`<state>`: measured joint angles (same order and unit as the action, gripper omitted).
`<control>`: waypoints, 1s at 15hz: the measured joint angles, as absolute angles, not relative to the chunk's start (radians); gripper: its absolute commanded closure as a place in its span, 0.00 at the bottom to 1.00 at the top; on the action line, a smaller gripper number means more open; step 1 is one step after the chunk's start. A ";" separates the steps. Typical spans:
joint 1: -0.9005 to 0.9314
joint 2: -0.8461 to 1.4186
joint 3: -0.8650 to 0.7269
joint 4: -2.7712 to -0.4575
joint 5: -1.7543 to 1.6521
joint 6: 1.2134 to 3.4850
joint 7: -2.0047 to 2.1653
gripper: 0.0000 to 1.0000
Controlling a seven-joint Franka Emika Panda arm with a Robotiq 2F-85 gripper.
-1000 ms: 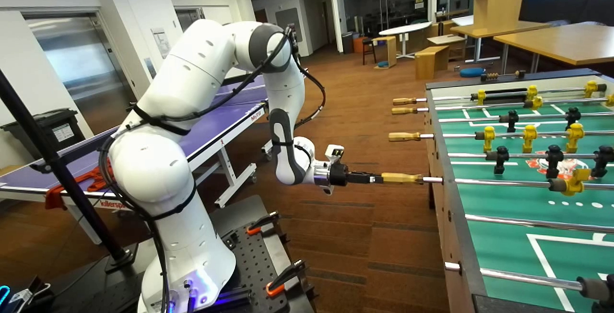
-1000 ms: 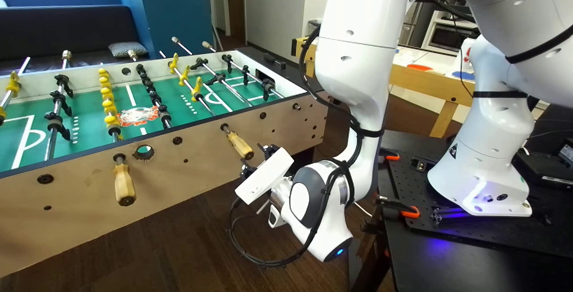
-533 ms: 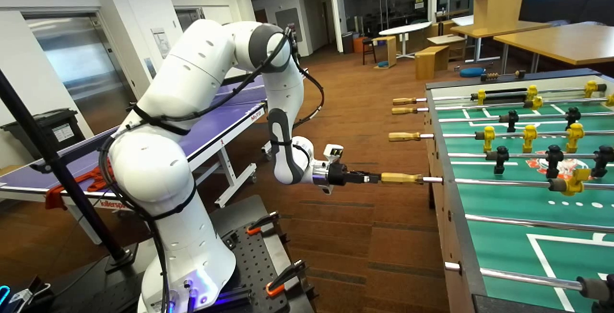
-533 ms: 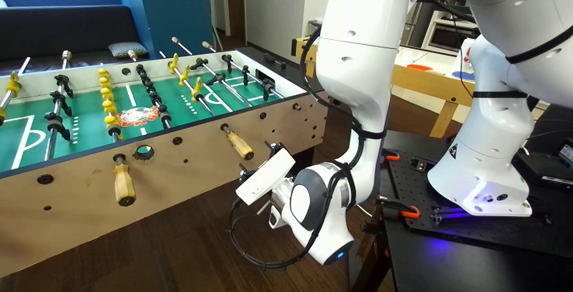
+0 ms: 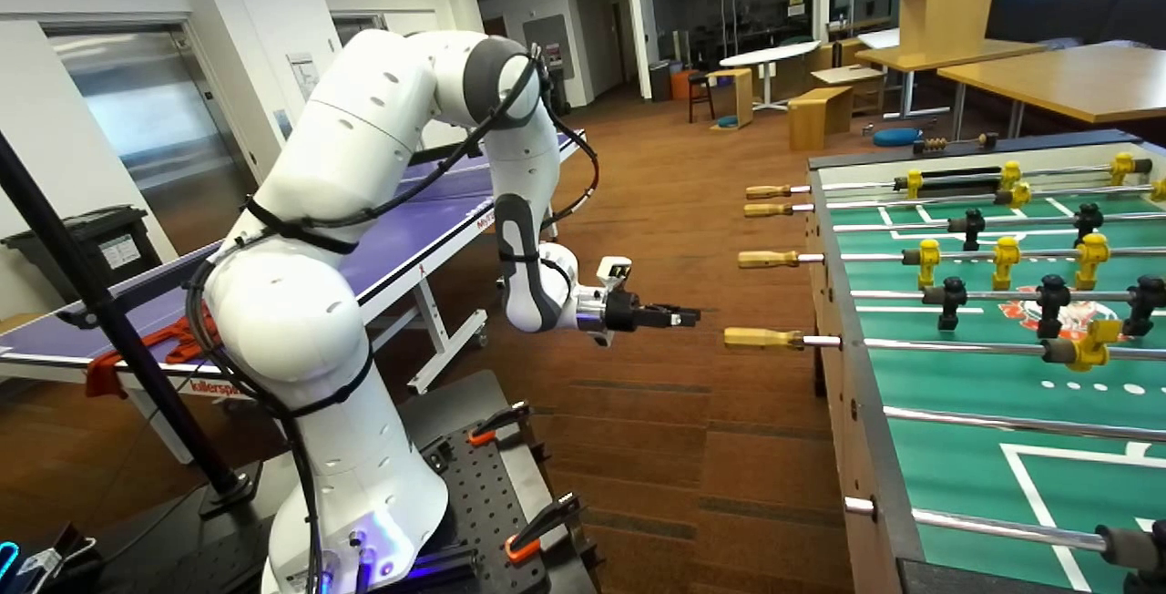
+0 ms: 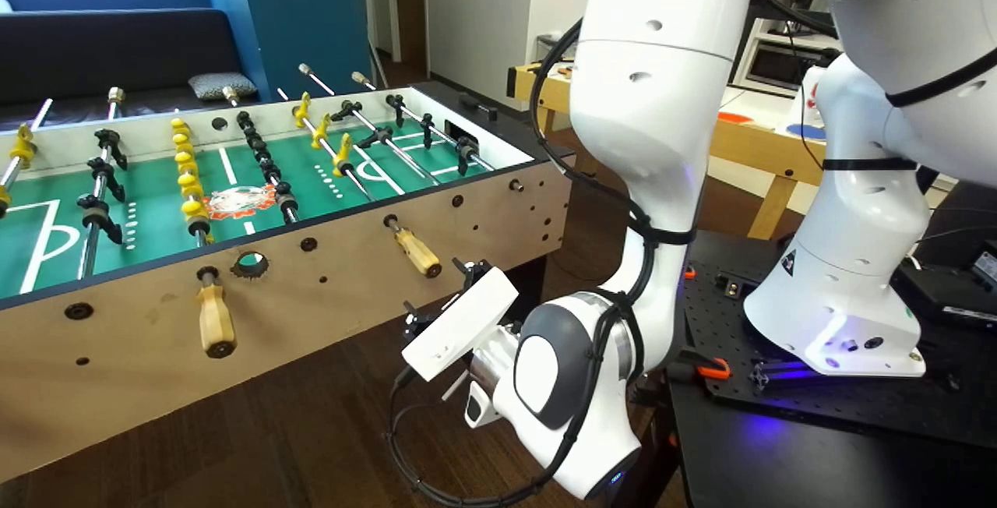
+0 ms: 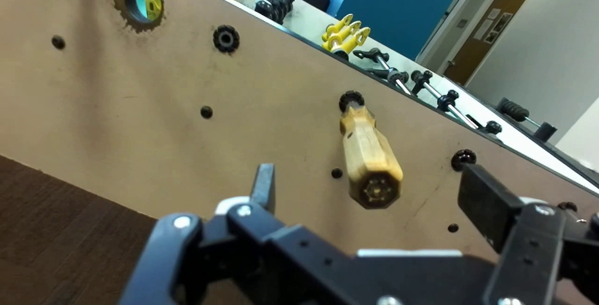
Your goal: Turn the right rod anti clockwise
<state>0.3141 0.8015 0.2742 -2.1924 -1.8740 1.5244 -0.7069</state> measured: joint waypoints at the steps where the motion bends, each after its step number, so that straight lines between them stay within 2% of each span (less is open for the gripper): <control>1: 0.319 0.781 0.285 -2.196 -1.863 1.524 -0.707 0.00; 10: 0.323 0.495 0.340 -2.313 -1.752 1.530 -0.620 0.00; 15: 0.294 0.311 0.352 -2.378 -1.606 1.626 -0.494 0.00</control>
<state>0.2940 0.3105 0.3520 -2.3778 -1.6060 1.6259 -0.4942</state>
